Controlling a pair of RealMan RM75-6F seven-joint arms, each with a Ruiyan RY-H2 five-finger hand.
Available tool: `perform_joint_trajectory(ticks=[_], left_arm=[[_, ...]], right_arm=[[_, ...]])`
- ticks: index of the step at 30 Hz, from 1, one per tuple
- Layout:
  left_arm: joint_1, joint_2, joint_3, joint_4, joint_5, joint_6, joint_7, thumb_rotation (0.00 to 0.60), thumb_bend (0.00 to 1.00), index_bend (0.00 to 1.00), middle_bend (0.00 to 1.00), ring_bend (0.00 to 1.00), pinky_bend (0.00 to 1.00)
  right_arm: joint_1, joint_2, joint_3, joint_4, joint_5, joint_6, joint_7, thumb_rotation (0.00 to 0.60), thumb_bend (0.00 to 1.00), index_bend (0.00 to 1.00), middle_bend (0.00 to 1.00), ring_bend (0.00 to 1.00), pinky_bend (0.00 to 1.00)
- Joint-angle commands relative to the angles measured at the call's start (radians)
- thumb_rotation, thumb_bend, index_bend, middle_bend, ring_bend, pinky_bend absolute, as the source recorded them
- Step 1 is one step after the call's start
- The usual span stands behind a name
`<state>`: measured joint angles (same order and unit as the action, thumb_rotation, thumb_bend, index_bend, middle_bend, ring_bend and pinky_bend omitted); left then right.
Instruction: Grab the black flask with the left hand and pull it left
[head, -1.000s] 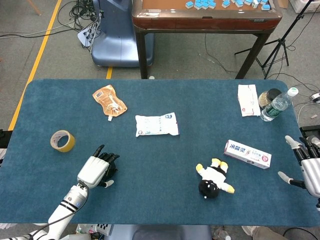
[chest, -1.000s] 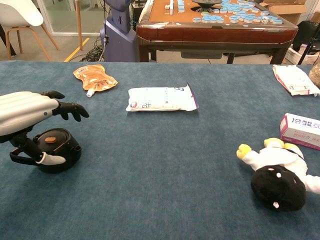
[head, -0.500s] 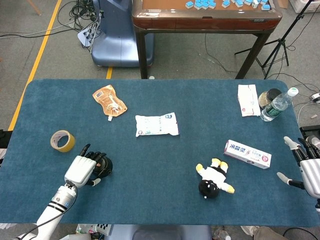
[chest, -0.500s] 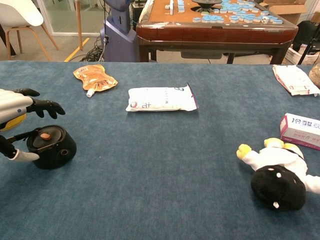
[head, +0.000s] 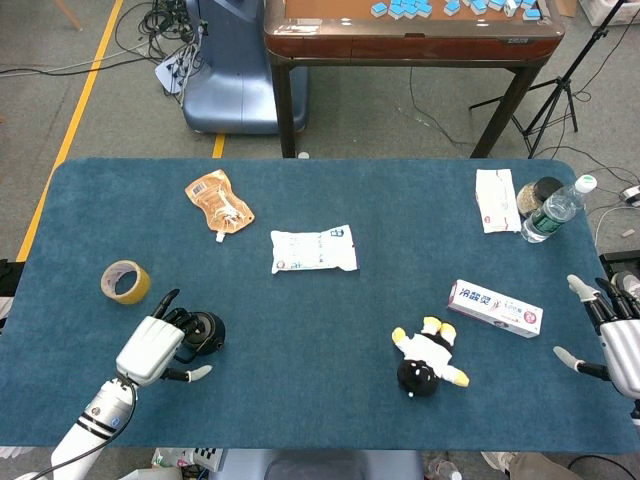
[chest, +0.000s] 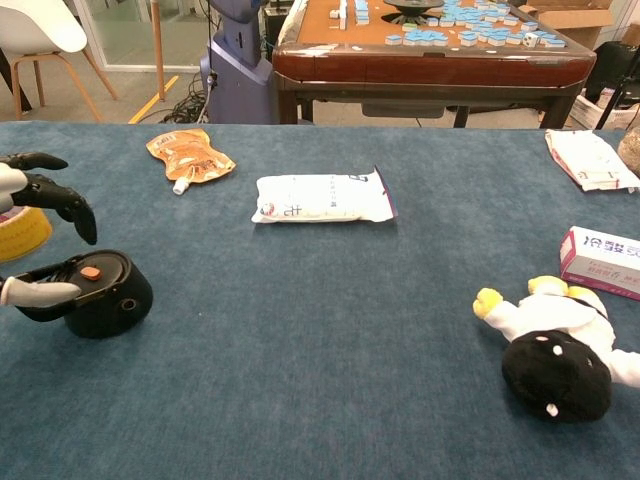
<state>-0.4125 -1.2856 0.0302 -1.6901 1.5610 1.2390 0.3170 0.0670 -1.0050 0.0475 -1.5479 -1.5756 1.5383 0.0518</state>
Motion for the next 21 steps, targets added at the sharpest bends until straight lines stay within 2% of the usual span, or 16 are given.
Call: perform_joint_trajectory(ticks=[1,21], left_arm=[[0.006,0.002,0.010,0.006,0.008,-0.002,0.001,0.281,0.15,0.39,0.37,0.29,0.00],[0.038,-0.017,0.034,0.016,-0.024,-0.030,0.069,0.268,0.15,0.42,0.40,0.30,0.00]], right_arm=[[-0.001,0.001,0.000,-0.002,-0.002,0.001,0.000,0.600,0.12,0.07,0.23,0.11,0.17],[-0.005,0.003,-0.003,-0.016,0.001,-0.003,-0.013,0.600,0.12,0.07,0.23,0.11,0.17]])
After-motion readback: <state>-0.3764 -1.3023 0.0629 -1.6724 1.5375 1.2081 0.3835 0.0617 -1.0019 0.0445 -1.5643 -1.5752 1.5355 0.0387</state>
